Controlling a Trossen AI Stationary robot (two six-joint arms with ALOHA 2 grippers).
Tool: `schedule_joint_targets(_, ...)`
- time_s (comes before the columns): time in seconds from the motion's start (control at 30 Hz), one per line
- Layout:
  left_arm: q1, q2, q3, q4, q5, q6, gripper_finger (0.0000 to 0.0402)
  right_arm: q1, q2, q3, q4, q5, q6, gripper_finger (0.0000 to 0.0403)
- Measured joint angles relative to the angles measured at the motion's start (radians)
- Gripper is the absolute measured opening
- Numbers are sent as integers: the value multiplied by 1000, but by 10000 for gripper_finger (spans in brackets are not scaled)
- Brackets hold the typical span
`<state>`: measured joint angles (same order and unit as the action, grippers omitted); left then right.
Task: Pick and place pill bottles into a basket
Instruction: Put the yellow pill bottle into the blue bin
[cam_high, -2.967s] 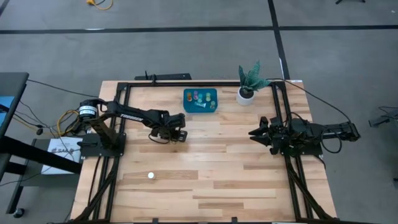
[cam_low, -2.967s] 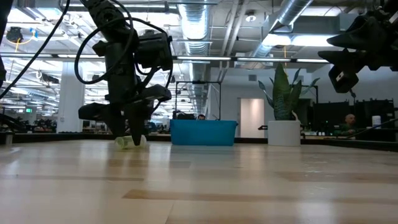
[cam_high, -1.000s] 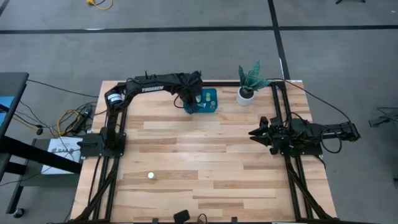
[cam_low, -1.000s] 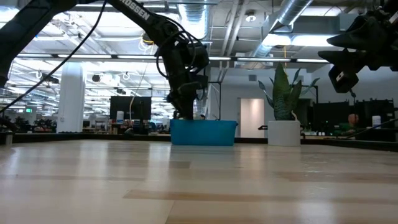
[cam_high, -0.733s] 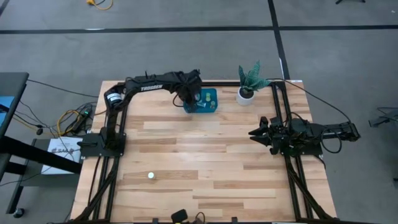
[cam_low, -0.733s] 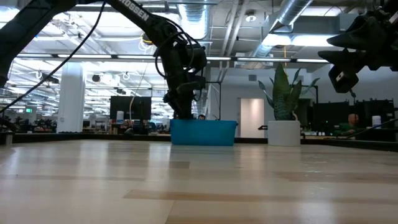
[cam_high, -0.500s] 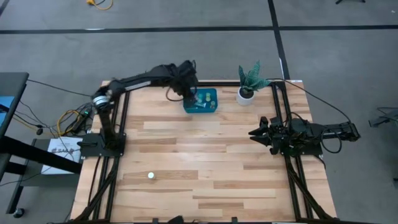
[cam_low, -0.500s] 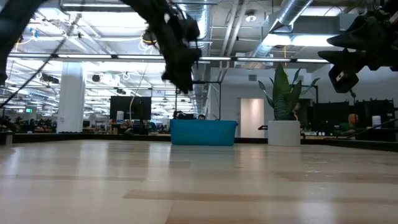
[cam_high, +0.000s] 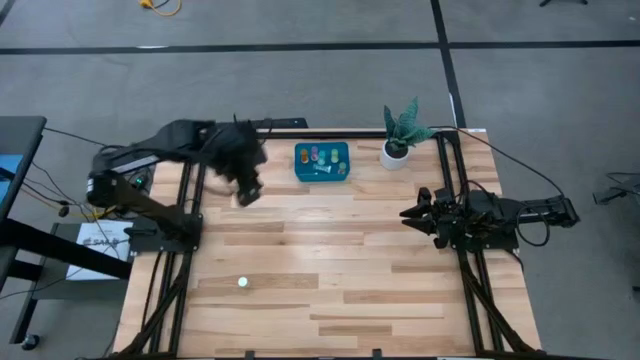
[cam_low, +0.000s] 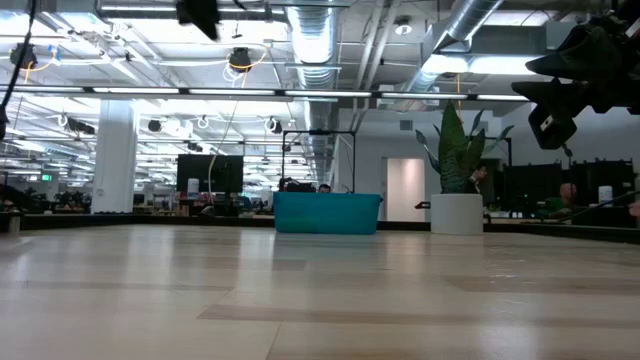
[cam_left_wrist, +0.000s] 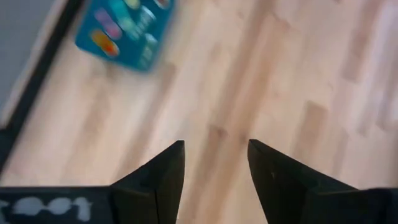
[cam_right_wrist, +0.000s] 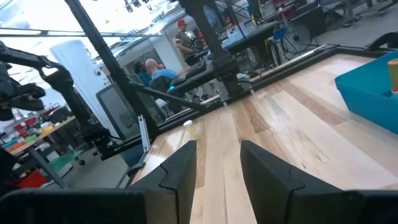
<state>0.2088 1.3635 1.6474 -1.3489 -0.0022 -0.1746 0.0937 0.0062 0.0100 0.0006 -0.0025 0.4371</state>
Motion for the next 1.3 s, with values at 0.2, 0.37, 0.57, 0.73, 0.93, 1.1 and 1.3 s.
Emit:
schedule_joint_targets(0.2, -296, -85, 0, -160, -18, -245, 165, 0, 0, 0, 0, 0, 0, 118)
schedule_joint_targets(0.37, -563, -70, -12, -208, -89, -462, 165, 0, 0, 0, 0, 0, 0, 118)
schedule_joint_targets(0.57, -743, -12, -135, -156, -92, -578, 165, 0, 0, 0, 0, 0, 0, 118)
schedule_joint_targets(0.73, -820, 14, -273, 15, -55, -613, 165, 0, 0, 0, 0, 0, 0, 118)
schedule_joint_targets(0.93, -870, 14, -418, 164, -48, -668, 166, 0, 0, 0, 0, 0, 0, 118)
schedule_joint_targets(1.1, -893, 14, -530, 304, -29, -692, 177, 0, 0, 0, 0, 0, 0, 118)
schedule_joint_targets(1.3, -903, 14, -624, 374, -59, -720, 199, 0, 0, 0, 0, 0, 0, 118)
